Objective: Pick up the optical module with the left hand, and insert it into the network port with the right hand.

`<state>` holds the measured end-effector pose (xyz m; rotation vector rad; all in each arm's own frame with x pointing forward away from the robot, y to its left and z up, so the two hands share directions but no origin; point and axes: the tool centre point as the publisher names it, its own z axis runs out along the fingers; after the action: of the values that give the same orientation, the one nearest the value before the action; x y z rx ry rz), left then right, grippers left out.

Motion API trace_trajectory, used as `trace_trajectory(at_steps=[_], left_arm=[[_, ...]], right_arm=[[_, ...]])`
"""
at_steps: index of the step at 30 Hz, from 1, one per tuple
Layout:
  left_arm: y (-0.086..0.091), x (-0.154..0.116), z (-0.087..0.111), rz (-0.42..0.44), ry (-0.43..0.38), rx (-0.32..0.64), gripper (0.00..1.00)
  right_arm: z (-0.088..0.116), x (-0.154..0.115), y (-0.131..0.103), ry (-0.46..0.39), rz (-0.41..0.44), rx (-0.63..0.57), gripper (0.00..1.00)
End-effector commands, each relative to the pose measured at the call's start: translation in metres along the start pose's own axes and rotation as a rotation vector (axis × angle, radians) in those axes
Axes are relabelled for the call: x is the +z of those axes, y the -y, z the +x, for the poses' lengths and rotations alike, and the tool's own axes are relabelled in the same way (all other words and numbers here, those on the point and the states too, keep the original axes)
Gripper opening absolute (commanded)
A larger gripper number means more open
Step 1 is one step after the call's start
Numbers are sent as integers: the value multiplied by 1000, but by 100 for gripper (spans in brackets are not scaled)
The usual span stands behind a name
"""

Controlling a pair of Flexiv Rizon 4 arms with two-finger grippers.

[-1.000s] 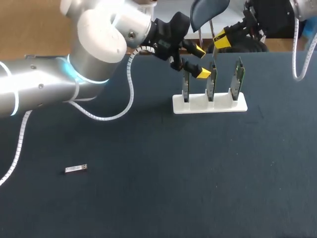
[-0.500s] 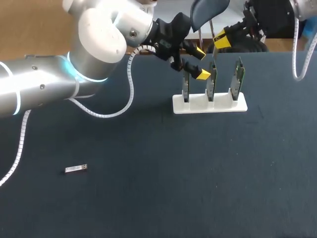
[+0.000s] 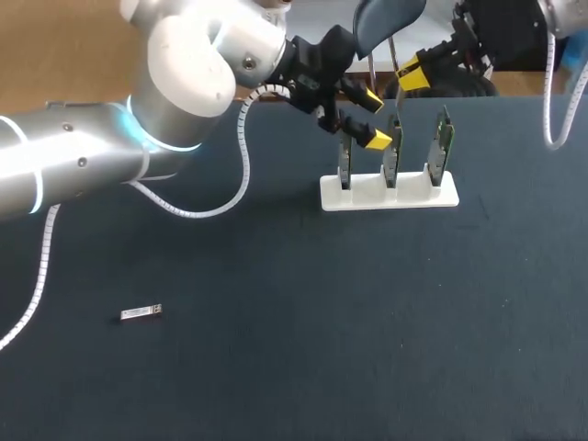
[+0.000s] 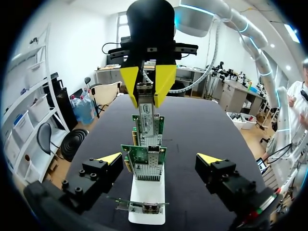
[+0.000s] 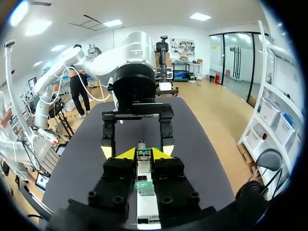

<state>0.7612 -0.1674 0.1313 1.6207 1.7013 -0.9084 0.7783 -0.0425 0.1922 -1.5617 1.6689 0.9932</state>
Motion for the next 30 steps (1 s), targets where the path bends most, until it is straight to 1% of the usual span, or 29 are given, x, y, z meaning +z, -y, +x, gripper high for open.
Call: trace_trajectory(at_steps=[1, 8, 12, 30], left_arm=[[-5, 1, -2, 11, -6, 3, 100], [-5, 1, -2, 11, -6, 3, 100], [-5, 1, -2, 11, -6, 3, 100], [-5, 1, -2, 11, -6, 3, 100]], right_arm=[[1, 0, 4, 1, -6, 3, 0], [1, 1, 5, 0, -8, 0, 0], [4, 3, 5, -24, -16, -5, 0], [14, 10, 0, -66, -34, -2, 0]])
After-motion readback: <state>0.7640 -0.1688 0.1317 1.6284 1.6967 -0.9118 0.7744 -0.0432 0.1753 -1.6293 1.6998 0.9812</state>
